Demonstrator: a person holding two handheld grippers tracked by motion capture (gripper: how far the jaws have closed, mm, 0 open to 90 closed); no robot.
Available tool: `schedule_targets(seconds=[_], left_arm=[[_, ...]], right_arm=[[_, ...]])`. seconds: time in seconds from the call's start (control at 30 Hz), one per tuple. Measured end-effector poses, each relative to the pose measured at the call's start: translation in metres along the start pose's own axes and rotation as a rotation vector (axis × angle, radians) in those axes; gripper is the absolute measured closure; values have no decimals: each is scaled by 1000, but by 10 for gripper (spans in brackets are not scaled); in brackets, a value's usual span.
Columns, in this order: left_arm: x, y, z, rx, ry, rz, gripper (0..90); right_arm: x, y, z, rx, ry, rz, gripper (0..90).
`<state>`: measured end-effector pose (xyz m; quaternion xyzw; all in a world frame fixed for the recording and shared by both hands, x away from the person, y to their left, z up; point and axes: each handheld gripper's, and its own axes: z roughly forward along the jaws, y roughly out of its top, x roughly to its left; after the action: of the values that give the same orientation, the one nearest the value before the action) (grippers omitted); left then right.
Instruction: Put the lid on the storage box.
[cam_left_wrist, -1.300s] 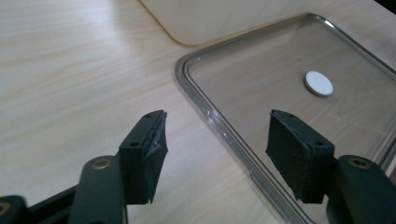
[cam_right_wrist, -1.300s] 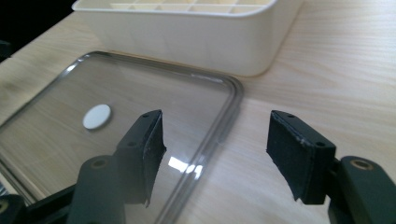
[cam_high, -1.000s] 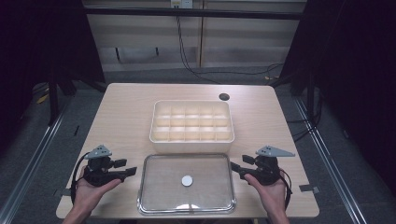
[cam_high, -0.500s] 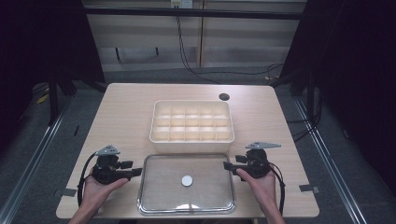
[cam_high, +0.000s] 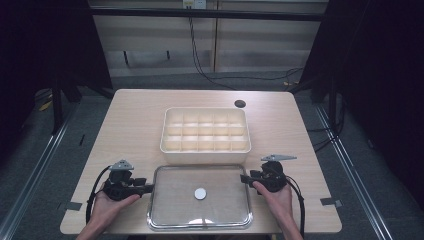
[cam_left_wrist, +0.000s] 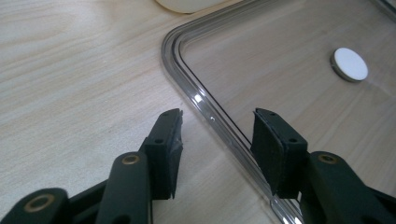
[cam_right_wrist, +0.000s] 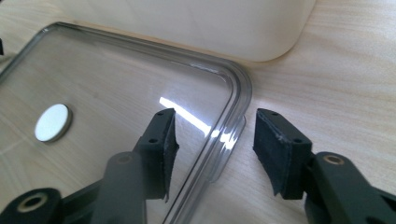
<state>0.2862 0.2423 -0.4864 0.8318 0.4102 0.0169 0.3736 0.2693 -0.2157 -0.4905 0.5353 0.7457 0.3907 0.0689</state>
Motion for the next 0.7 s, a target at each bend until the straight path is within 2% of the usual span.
schedule_targets(seconds=[0.27, 0.57, 0.63, 0.7], left_arm=[[-5, 0, 8, 28, -21, 8, 540], [-7, 0, 10, 29, -29, 2, 561], [-9, 1, 12, 40, -42, 15, 581], [-12, 1, 12, 38, -10, 38, 626]], right_arm=[[1, -4, 6, 19, -21, -9, 514], [5, -5, 8, 12, -48, -32, 514], [6, -7, 10, -7, -30, -17, 527], [7, -7, 10, -11, -31, 20, 527]])
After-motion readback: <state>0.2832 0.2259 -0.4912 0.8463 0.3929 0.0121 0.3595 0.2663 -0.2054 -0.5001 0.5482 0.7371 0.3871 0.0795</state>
